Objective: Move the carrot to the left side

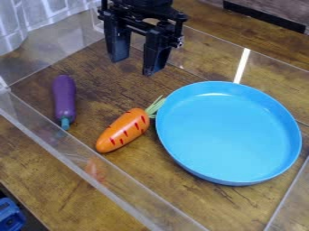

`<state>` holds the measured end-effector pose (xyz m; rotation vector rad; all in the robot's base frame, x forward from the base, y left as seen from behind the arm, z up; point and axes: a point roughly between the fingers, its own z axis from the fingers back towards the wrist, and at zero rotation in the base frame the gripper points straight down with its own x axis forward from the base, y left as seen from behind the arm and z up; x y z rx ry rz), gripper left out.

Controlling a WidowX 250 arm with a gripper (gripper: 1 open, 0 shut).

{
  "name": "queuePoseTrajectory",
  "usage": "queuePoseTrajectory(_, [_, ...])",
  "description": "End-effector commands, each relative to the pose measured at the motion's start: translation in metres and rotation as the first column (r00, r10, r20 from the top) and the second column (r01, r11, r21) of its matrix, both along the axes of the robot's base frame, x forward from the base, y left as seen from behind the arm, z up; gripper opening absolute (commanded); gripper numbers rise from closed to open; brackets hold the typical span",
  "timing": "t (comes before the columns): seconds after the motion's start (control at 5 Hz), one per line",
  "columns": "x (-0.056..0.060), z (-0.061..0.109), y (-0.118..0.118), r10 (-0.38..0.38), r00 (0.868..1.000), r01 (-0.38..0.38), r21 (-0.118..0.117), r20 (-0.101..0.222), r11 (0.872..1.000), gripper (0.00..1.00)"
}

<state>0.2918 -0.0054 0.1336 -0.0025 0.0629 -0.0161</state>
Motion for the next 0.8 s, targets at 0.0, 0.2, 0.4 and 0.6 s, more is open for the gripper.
queuePoseTrajectory(0.0, [-0.001,-0.009,0.000,-0.005,1.000,0.005,-0.002,-0.018,1.000,1.00])
queuePoseTrajectory(0.2, [-0.003,-0.018,0.000,-0.010,0.999,0.010,-0.004,-0.035,1.000,1.00])
queuePoseTrajectory(0.4, [-0.008,-0.041,0.000,-0.015,0.998,0.015,-0.001,-0.054,1.000,1.00])
queuePoseTrajectory(0.6, [-0.011,-0.052,0.001,-0.027,0.998,0.027,-0.006,-0.064,1.000,1.00])
